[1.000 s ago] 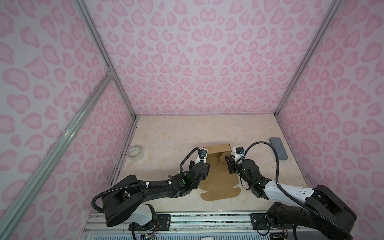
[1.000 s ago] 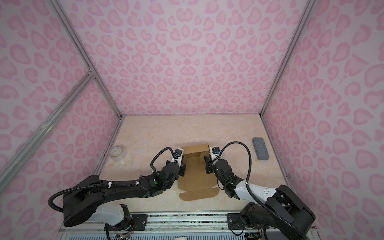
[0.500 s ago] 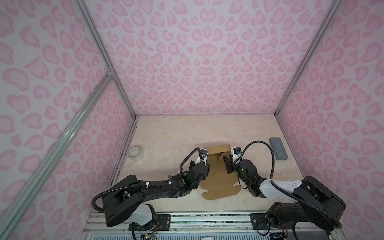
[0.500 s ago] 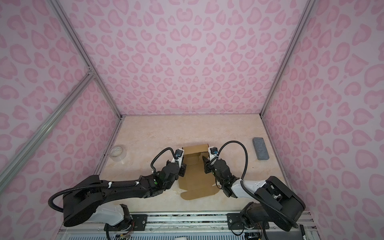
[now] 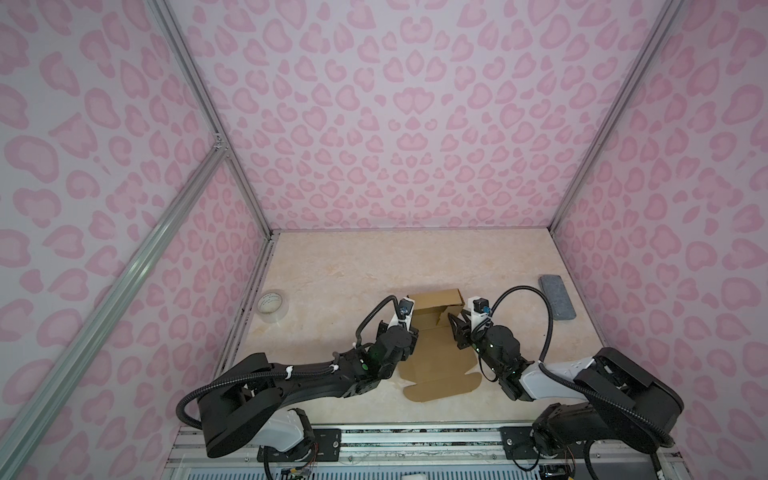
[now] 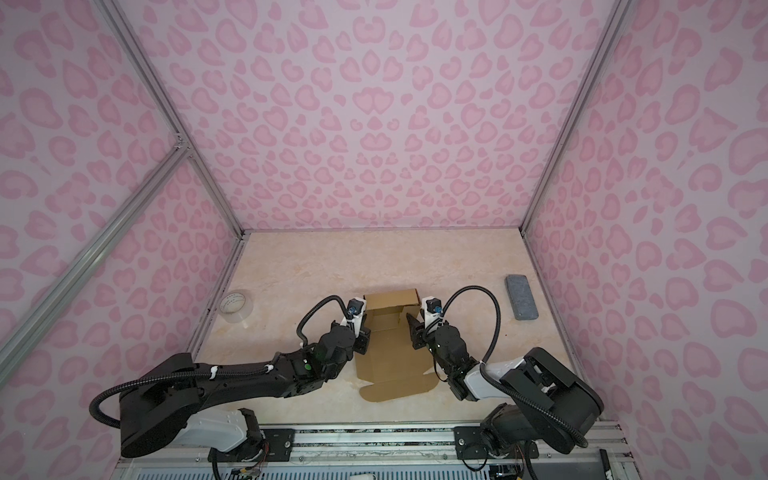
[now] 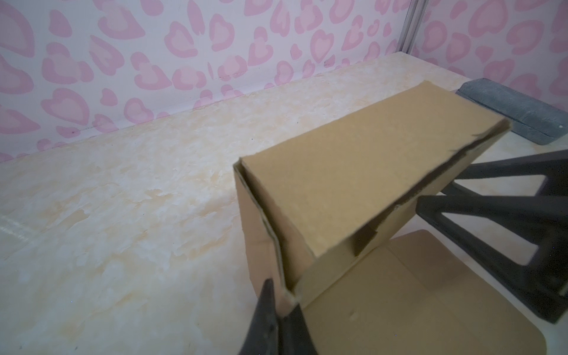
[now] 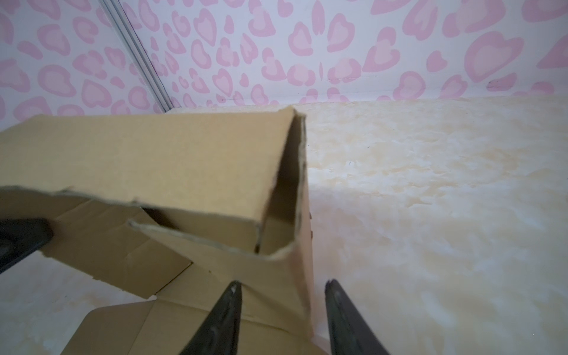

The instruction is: Fold the paper box

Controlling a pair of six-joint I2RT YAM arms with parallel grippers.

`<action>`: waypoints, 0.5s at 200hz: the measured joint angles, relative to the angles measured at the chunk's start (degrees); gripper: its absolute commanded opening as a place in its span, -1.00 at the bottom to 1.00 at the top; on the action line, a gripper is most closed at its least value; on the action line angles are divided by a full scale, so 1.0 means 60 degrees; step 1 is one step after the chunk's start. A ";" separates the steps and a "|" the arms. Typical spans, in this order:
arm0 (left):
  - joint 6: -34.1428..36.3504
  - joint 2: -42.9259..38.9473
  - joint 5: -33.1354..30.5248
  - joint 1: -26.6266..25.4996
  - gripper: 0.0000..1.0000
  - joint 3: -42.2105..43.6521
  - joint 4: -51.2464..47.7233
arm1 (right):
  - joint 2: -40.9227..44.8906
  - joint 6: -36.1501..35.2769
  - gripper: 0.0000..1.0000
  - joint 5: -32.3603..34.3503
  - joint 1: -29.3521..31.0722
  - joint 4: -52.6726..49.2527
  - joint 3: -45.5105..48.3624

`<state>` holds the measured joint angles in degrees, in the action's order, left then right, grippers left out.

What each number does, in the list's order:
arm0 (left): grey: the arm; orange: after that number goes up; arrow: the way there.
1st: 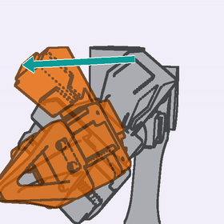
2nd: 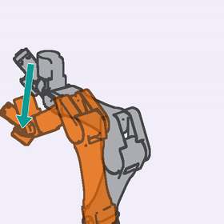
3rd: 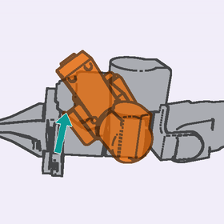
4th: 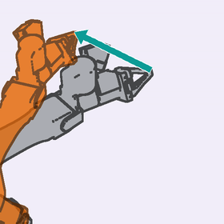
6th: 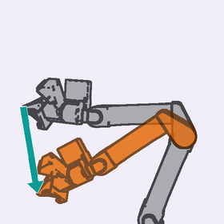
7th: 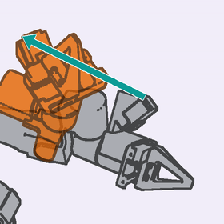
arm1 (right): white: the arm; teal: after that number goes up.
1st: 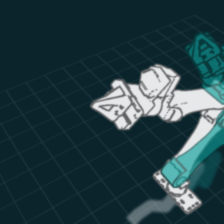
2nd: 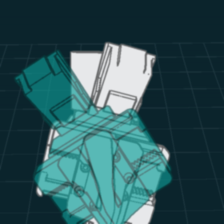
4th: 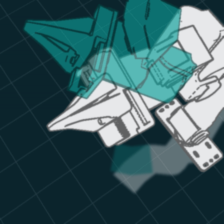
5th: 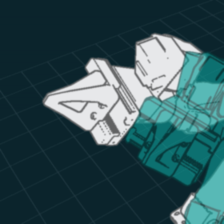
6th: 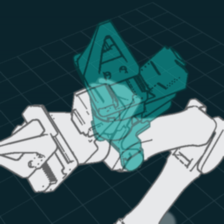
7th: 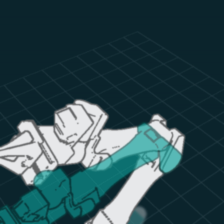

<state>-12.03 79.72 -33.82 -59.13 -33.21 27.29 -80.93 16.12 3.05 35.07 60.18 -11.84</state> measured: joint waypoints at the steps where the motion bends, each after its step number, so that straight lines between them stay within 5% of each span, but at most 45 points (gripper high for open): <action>1: 0.0000 -0.0018 0.0004 0.0015 -0.96 0.0007 -0.0004 | 0.0000 0.0015 -0.06 -0.0029 -0.0033 0.0022 0.0015; 100: -0.0488 -0.0561 0.1002 0.0565 -0.97 0.0288 -0.0153 | -0.0550 0.0696 -0.07 -0.2047 -0.0565 0.0627 -0.0342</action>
<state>-14.96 76.36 -27.81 -55.75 -31.48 26.37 -84.23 20.29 -9.23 31.68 63.94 -13.89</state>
